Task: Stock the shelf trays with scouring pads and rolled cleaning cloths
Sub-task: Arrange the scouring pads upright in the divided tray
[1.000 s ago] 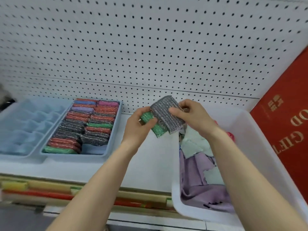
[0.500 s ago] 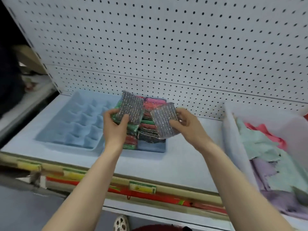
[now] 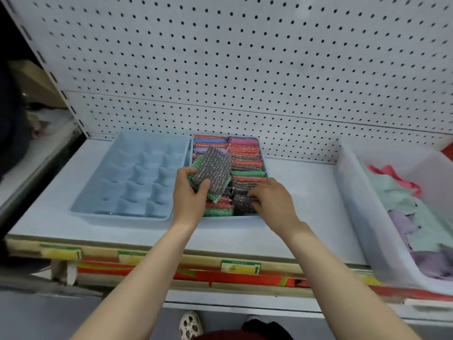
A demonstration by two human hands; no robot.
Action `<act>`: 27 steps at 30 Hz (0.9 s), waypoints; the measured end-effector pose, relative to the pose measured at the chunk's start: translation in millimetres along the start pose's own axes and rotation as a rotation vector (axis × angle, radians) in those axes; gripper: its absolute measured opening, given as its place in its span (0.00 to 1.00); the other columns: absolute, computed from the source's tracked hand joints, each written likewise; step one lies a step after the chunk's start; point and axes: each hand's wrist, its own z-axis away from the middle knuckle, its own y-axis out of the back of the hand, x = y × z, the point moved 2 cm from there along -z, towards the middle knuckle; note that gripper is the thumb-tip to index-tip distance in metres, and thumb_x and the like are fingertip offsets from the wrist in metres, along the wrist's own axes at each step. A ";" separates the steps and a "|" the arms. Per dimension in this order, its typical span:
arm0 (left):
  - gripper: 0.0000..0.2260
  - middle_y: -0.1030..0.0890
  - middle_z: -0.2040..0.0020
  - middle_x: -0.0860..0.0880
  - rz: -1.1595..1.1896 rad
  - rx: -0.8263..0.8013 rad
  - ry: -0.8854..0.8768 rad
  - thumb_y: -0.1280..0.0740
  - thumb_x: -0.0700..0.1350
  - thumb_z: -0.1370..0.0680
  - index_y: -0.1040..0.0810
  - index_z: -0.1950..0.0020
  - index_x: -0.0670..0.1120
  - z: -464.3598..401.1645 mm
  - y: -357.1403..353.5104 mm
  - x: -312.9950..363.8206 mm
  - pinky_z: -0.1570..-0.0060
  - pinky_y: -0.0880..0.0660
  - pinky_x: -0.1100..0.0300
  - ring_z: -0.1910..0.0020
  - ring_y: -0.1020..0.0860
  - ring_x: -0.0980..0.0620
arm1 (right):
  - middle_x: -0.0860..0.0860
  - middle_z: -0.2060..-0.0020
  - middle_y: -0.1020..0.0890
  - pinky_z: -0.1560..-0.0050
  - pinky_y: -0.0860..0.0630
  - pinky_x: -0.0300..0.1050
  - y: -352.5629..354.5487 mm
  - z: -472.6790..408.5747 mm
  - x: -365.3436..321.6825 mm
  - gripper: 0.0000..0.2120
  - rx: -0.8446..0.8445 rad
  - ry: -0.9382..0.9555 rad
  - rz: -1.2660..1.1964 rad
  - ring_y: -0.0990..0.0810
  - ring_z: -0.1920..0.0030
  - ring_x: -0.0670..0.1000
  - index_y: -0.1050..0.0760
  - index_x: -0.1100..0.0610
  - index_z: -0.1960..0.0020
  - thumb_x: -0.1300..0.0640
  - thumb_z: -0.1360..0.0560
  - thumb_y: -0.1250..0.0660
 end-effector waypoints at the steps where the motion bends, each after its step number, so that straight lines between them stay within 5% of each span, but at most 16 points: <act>1: 0.13 0.27 0.42 0.55 0.021 -0.004 -0.002 0.32 0.44 0.22 0.32 0.40 0.51 -0.3 0.5 1.0 0.51 0.32 0.70 0.46 0.28 0.55 | 0.48 0.52 0.16 0.51 0.28 0.47 2.8 -1.7 -0.3 0.12 0.009 -0.009 -0.015 0.26 0.47 0.54 0.19 0.51 0.43 0.52 0.26 0.28; 4: 0.14 0.23 0.43 0.58 0.117 -0.055 -0.018 0.29 0.49 0.24 0.29 0.43 0.59 -2.2 -1.6 6.0 0.48 0.24 0.57 0.47 0.23 0.52 | 0.44 0.55 0.17 0.52 0.26 0.41 24.0 -8.3 -5.4 0.19 0.092 -0.238 -0.531 0.23 0.50 0.47 0.21 0.49 0.40 0.41 0.26 0.31; 6: 0.15 0.21 0.43 0.57 0.122 -0.140 -0.011 0.27 0.53 0.27 0.28 0.44 0.64 -1.3 -6.6 11.8 0.49 0.22 0.48 0.49 0.21 0.51 | 0.46 0.53 0.15 0.48 0.23 0.41 36.1 -15.0 -10.3 0.20 0.023 -0.394 -0.994 0.18 0.50 0.47 0.20 0.54 0.42 0.42 0.27 0.29; 9: 0.18 0.20 0.42 0.55 0.095 -0.216 0.008 0.26 0.51 0.27 0.27 0.40 0.60 1.7 -13.5 19.5 0.50 0.21 0.53 0.47 0.20 0.51 | 0.50 0.55 0.14 0.49 0.20 0.47 47.0 -20.4 -13.9 0.11 -0.001 -0.484 -1.370 0.16 0.55 0.49 0.20 0.58 0.46 0.55 0.26 0.27; 12: 0.16 0.23 0.41 0.60 0.064 -0.091 0.012 0.27 0.48 0.26 0.27 0.41 0.56 1.3 -7.9 21.6 0.41 0.27 0.56 0.40 0.25 0.52 | 0.52 0.52 0.15 0.49 0.21 0.49 52.1 -22.2 -1.5 0.11 0.070 -0.542 -1.522 0.18 0.53 0.50 0.23 0.56 0.42 0.61 0.24 0.30; 15: 0.17 0.28 0.40 0.57 0.033 0.050 0.044 0.29 0.43 0.24 0.31 0.38 0.52 -0.1 2.7 15.5 0.38 0.32 0.57 0.37 0.29 0.52 | 0.49 0.53 0.16 0.59 0.23 0.38 57.3 -11.0 17.8 0.13 -0.032 -0.399 -1.311 0.19 0.57 0.44 0.25 0.54 0.37 0.62 0.21 0.34; 17: 0.22 0.30 0.36 0.54 0.048 0.088 0.058 0.30 0.42 0.24 0.34 0.34 0.54 -0.7 6.2 9.0 0.36 0.30 0.51 0.36 0.29 0.51 | 0.50 0.52 0.16 0.60 0.28 0.33 59.8 0.1 26.2 0.14 -0.143 -0.215 -0.932 0.21 0.58 0.44 0.26 0.53 0.37 0.60 0.21 0.34; 21: 0.25 0.31 0.34 0.53 -0.012 0.041 0.081 0.31 0.42 0.22 0.37 0.28 0.52 2.3 1.5 -1.0 0.34 0.30 0.51 0.33 0.30 0.50 | 0.52 0.53 0.21 0.55 0.32 0.45 65.2 -1.6 23.9 0.13 -0.260 0.011 -0.142 0.24 0.53 0.54 0.24 0.52 0.39 0.55 0.23 0.31; 23: 0.24 0.30 0.31 0.51 -0.062 0.024 0.053 0.32 0.42 0.22 0.36 0.29 0.50 5.0 -2.3 -3.3 0.35 0.29 0.45 0.34 0.28 0.46 | 0.53 0.53 0.20 0.57 0.31 0.47 63.6 -9.1 12.4 0.08 -0.258 0.098 0.011 0.24 0.49 0.57 0.23 0.53 0.46 0.59 0.24 0.33; 27: 0.23 0.29 0.31 0.49 -0.107 0.023 0.050 0.33 0.41 0.21 0.36 0.29 0.48 4.6 -3.0 -3.1 0.33 0.31 0.46 0.33 0.29 0.47 | 0.52 0.59 0.19 0.63 0.31 0.47 28.4 -10.9 -6.8 0.12 -0.257 0.265 0.230 0.24 0.52 0.57 0.22 0.56 0.55 0.71 0.31 0.36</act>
